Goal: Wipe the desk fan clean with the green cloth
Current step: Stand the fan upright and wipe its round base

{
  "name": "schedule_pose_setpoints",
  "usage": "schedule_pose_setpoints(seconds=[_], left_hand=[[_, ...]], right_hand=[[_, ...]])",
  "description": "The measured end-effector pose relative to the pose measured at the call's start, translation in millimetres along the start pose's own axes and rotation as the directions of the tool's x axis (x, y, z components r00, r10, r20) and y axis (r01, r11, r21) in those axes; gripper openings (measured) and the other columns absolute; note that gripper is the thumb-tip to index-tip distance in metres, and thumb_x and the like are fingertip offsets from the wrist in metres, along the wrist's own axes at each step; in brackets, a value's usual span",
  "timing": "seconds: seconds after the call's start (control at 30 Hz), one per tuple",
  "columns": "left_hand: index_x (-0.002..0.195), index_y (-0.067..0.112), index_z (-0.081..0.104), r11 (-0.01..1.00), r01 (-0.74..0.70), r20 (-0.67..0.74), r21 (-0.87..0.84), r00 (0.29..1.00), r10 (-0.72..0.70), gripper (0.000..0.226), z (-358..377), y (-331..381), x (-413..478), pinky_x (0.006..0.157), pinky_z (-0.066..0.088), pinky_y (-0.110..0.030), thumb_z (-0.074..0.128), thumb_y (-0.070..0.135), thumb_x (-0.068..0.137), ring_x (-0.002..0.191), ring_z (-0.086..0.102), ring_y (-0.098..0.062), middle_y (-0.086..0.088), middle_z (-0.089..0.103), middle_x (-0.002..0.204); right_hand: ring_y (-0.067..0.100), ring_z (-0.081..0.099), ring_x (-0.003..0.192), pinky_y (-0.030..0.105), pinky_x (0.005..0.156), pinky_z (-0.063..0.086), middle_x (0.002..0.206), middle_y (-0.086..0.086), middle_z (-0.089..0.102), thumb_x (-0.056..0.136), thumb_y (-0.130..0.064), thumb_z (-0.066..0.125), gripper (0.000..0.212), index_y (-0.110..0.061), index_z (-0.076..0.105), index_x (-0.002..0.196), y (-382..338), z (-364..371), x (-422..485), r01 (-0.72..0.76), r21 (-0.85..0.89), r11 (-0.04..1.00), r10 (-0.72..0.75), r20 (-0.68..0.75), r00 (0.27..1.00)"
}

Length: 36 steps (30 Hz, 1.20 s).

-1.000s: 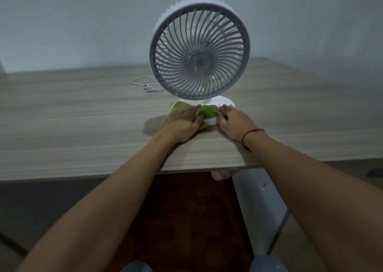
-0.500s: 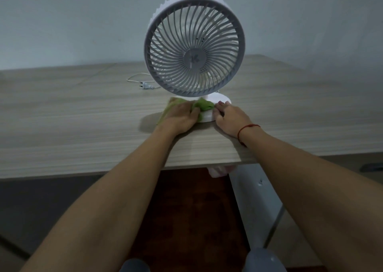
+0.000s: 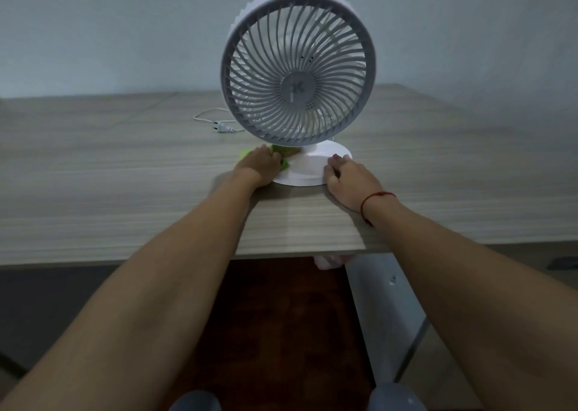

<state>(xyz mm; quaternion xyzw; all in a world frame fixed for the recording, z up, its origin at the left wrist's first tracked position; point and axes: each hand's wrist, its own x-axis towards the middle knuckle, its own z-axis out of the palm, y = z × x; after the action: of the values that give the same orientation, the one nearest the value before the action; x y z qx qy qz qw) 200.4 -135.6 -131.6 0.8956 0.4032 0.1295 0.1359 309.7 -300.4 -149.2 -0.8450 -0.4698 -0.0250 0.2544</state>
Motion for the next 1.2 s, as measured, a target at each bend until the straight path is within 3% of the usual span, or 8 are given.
schedule_pose_setpoints(seconds=[0.17,0.3,0.4,0.5,0.7,0.97,1.07,1.2], left_hand=[[0.105,0.013,0.065,0.928,-0.342,-0.142,0.152,0.921,0.362,0.042,9.8,17.8,-30.9,0.098,0.038,-0.039,0.030,0.033,0.097,0.108,0.059,-0.032,-0.018,0.068,0.115],[0.090,0.017,0.059,0.853,-0.521,-0.173,0.033,0.838,0.518,0.032,11.2,18.3,-57.7,0.088,0.038,-0.036,0.032,0.034,0.093,0.099,0.057,-0.030,-0.017,0.067,0.104],[0.101,0.009,0.059,0.886,-0.464,-0.127,-0.014,0.880,0.458,0.033,7.2,8.5,-58.2,0.097,0.040,-0.041,0.035,0.031,0.098,0.108,0.053,-0.033,-0.020,0.063,0.110],[0.114,0.005,0.057,0.948,-0.317,-0.124,-0.019,0.942,0.313,0.037,5.9,-0.6,-51.8,0.100,0.037,-0.039,0.034,0.031,0.100,0.116,0.051,-0.035,-0.023,0.059,0.121],[0.130,0.003,0.051,0.999,0.017,-0.075,-0.046,0.997,-0.020,0.046,-4.7,-22.8,-21.3,0.100,0.040,-0.039,0.027,0.029,0.101,0.123,0.052,-0.037,-0.023,0.054,0.136],[0.124,0.009,0.059,0.987,-0.144,-0.024,0.071,0.989,0.146,0.054,3.9,32.0,-24.9,0.104,0.036,-0.039,0.024,0.041,0.099,0.124,0.052,-0.032,-0.017,0.058,0.134],[0.121,0.011,0.062,0.971,-0.230,0.001,-0.066,0.973,0.231,0.054,9.1,48.4,-38.1,0.095,0.038,-0.036,0.024,0.042,0.099,0.119,0.054,-0.032,-0.018,0.061,0.130],[0.090,0.013,0.064,0.929,-0.269,-0.012,-0.253,0.961,0.275,0.041,11.2,51.0,-55.6,0.079,0.034,-0.031,0.032,0.039,0.097,0.095,0.056,-0.028,-0.017,0.067,0.109]], right_hand=[[0.028,0.038,0.137,0.033,0.109,0.032,0.145,0.014,0.046,0.100,-0.026,0.036,0.043,-0.005,0.050,0.134,-3.0,-1.8,-1.1,0.001,0.009,1.000,-0.001,-0.001,1.000],[0.036,0.051,0.124,0.035,0.099,0.041,0.139,0.020,0.050,0.096,-0.027,0.039,0.040,-0.010,0.051,0.131,0.6,-4.7,-1.7,-0.039,0.041,0.998,0.038,0.016,0.999],[0.035,0.050,0.127,0.036,0.102,0.040,0.146,0.016,0.046,0.096,-0.031,0.038,0.046,-0.013,0.047,0.137,1.1,-5.4,-2.7,-0.038,0.033,0.999,0.037,0.029,0.999],[0.028,0.036,0.142,0.037,0.114,0.030,0.155,0.008,0.036,0.099,-0.033,0.035,0.047,-0.014,0.044,0.141,0.1,-5.7,-4.5,-0.019,0.036,0.999,0.017,0.041,0.999],[0.027,0.032,0.144,0.036,0.115,0.028,0.156,0.006,0.035,0.099,-0.034,0.034,0.048,-0.014,0.043,0.142,2.9,-2.8,-1.0,-0.039,0.058,0.998,0.036,0.044,0.998],[0.031,0.037,0.140,0.035,0.114,0.028,0.154,0.009,0.038,0.100,-0.034,0.035,0.047,-0.015,0.044,0.143,-0.3,-4.3,-0.7,-0.053,0.068,0.996,0.051,0.035,0.998],[0.036,0.046,0.130,0.036,0.105,0.037,0.148,0.016,0.044,0.099,-0.032,0.038,0.047,-0.012,0.046,0.141,-1.1,-7.8,-1.4,-0.088,0.083,0.993,0.086,0.034,0.996],[0.040,0.054,0.117,0.038,0.093,0.043,0.131,0.026,0.056,0.097,-0.025,0.041,0.041,-0.002,0.049,0.130,-2.5,-11.5,-3.3,-0.131,0.119,0.984,0.124,0.059,0.991]])
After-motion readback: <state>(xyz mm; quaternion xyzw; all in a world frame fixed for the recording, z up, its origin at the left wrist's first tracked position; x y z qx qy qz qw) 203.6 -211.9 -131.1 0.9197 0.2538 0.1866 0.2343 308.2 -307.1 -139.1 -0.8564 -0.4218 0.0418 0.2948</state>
